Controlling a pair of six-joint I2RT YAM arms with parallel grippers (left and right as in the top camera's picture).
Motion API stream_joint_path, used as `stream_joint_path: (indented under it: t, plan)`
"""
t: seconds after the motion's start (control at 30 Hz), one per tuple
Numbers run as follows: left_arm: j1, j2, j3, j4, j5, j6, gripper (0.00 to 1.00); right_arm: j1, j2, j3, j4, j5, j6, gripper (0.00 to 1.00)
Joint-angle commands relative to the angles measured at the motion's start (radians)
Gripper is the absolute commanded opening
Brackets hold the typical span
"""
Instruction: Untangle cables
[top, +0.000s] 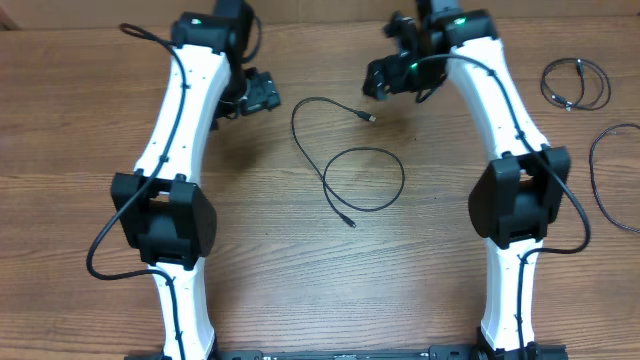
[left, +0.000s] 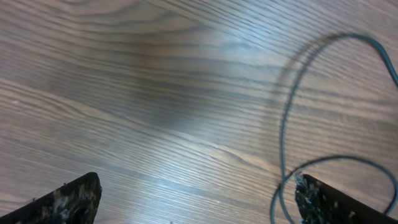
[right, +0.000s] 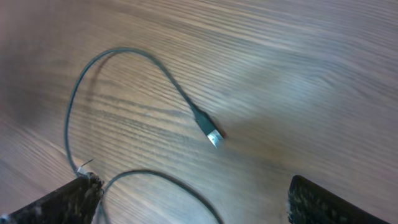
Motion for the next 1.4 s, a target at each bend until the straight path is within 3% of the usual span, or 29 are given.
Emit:
stream_joint_path:
  t: [0.0, 0.23, 0.33, 0.47, 0.57, 0.73, 0.93, 1.17, 1.37]
  plan:
    - [0.028, -0.011, 0.009, -0.003, -0.006, -0.02, 0.99, 0.026, 0.018, -0.084, 0.091, 0.003, -0.154, 0.94]
    - [0.037, -0.011, 0.009, -0.003, -0.009, -0.02, 1.0, 0.058, 0.019, -0.283, 0.348, 0.08, -0.158, 0.86]
    - [0.037, -0.011, 0.009, -0.003, -0.009, -0.02, 0.99, 0.062, 0.021, -0.334, 0.418, 0.079, -0.172, 0.79]
    - [0.037, -0.011, 0.009, -0.003, -0.009, -0.02, 1.0, 0.065, 0.032, -0.38, 0.47, 0.079, -0.172, 0.77]
    - [0.037, -0.011, 0.009, -0.003, -0.009, -0.02, 0.99, 0.07, 0.053, -0.385, 0.475, 0.079, -0.172, 0.72]
    - [0.037, -0.011, 0.009, -0.003, -0.009, -0.02, 1.0, 0.082, 0.07, -0.385, 0.503, 0.08, -0.172, 0.48]
    - [0.037, -0.011, 0.009, -0.003, -0.009, -0.02, 0.99, 0.09, 0.102, -0.385, 0.502, 0.087, -0.171, 0.38]
    - [0.037, -0.011, 0.009, -0.003, -0.009, -0.02, 1.0, 0.09, 0.135, -0.385, 0.458, 0.134, -0.161, 0.12]
    - [0.037, -0.011, 0.009, -0.003, -0.009, -0.02, 1.0, 0.089, 0.103, -0.316, 0.362, 0.144, -0.134, 0.04]
